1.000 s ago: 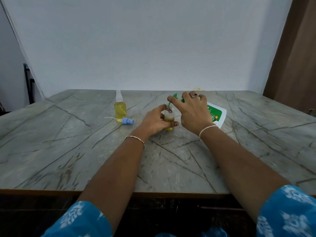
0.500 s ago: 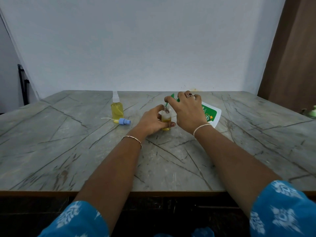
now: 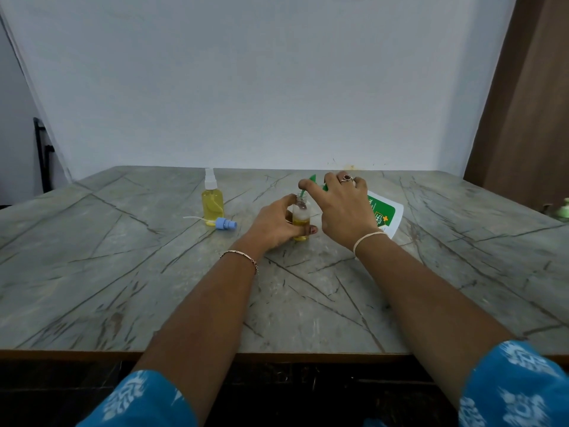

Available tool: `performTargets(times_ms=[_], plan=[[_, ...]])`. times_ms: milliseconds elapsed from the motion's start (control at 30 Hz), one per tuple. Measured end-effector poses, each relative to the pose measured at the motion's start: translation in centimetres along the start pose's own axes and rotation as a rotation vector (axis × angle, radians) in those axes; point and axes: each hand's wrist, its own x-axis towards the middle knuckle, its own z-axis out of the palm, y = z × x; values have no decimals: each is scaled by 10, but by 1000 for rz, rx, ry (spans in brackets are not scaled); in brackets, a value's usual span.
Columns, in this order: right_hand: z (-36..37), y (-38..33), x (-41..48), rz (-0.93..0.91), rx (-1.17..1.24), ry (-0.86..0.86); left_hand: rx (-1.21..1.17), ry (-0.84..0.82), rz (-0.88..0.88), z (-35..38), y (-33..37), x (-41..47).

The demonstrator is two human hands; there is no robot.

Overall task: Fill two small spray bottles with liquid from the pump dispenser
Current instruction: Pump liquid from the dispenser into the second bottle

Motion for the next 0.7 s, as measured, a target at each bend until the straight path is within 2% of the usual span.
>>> performTargets(times_ms=[700], plan=[[1,-2,1,-8,10,26,-37,-6,-42,0,-2,3]])
